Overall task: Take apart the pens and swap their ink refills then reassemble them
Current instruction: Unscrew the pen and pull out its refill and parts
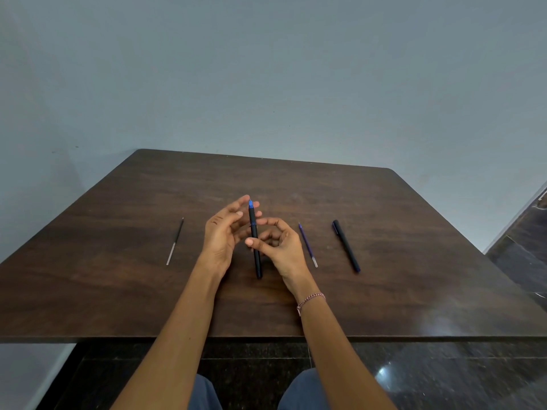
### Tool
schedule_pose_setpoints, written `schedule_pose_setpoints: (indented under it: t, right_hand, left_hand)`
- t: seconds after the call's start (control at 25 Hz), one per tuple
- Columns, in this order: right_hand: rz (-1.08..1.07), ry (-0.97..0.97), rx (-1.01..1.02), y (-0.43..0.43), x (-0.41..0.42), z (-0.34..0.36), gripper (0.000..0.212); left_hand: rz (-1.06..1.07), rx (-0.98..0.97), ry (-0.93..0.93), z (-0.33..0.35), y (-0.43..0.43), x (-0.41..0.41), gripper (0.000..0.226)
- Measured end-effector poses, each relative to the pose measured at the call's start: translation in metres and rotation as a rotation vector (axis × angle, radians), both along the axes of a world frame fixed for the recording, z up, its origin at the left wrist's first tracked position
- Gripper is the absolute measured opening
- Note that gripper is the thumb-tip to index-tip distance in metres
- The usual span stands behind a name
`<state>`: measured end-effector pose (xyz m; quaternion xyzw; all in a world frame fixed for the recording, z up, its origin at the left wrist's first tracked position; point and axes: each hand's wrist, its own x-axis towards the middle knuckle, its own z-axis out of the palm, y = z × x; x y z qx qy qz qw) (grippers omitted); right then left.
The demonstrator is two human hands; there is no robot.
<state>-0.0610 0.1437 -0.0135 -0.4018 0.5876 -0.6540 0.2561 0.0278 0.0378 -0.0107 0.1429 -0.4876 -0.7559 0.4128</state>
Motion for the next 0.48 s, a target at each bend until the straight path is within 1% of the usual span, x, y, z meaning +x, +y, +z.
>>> schedule_pose_setpoints:
  t: [0.28,0.32,0.4,0.44,0.48]
  right_hand:
    - [0.002,0.020,0.015,0.0003,0.0020,0.0002,0.035]
    - [-0.003,0.023,0.012,0.0003,0.0020,0.0004,0.034]
    - [-0.015,0.020,0.001,-0.0001,0.0024,0.0010,0.034]
    - [-0.020,0.017,-0.004,-0.0003,0.0024,0.0013,0.035]
    - [-0.022,0.015,-0.007,-0.0004,0.0027,0.0014,0.035]
  left_hand:
    - [0.022,-0.047,0.008,0.0024,0.0016,0.0004,0.035]
    - [0.023,-0.044,0.002,0.0013,0.0012,-0.0003,0.034]
    - [0.008,-0.011,-0.011,0.0012,0.0015,-0.0016,0.024]
    - [-0.012,0.006,-0.012,0.0005,0.0016,-0.0020,0.022]
    - [-0.025,0.010,-0.020,-0.0008,0.0014,-0.0028,0.026]
